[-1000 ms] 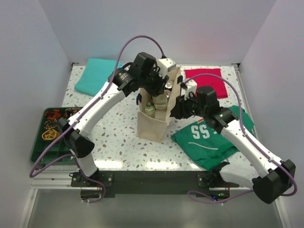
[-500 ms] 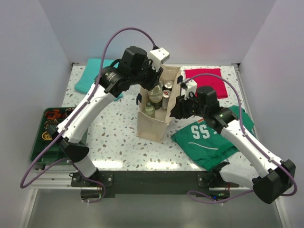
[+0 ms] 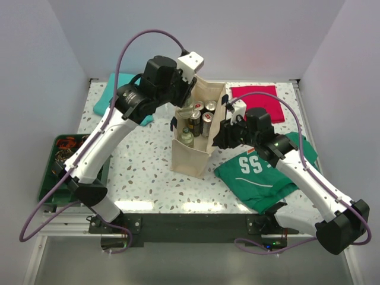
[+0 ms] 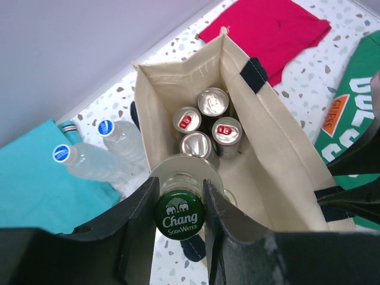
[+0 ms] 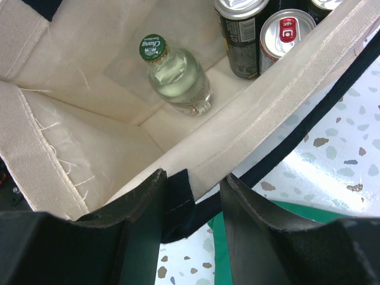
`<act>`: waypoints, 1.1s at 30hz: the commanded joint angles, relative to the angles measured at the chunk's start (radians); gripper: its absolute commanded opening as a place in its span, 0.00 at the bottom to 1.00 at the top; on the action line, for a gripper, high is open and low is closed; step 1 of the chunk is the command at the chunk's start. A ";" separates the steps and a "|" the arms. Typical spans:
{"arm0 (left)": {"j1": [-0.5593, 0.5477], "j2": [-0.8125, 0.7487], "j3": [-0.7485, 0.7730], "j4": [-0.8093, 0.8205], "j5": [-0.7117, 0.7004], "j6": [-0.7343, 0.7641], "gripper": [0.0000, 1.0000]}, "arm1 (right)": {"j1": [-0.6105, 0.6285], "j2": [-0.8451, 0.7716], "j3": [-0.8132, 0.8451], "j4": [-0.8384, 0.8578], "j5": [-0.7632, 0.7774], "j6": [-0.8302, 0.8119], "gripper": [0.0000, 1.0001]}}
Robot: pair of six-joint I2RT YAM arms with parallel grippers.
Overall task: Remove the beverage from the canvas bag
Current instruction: Take out the drink from the canvas bag, then place the drink at the center of the board.
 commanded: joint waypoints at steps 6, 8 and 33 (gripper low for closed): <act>0.001 -0.118 0.051 0.268 -0.197 0.059 0.00 | 0.004 -0.045 -0.003 0.025 0.023 0.010 0.45; 0.003 -0.118 0.059 0.268 -0.206 0.070 0.00 | 0.003 -0.048 -0.004 0.022 0.026 0.009 0.45; 0.293 -0.161 -0.276 0.398 -0.085 -0.019 0.00 | 0.003 -0.036 0.008 0.021 0.012 0.001 0.45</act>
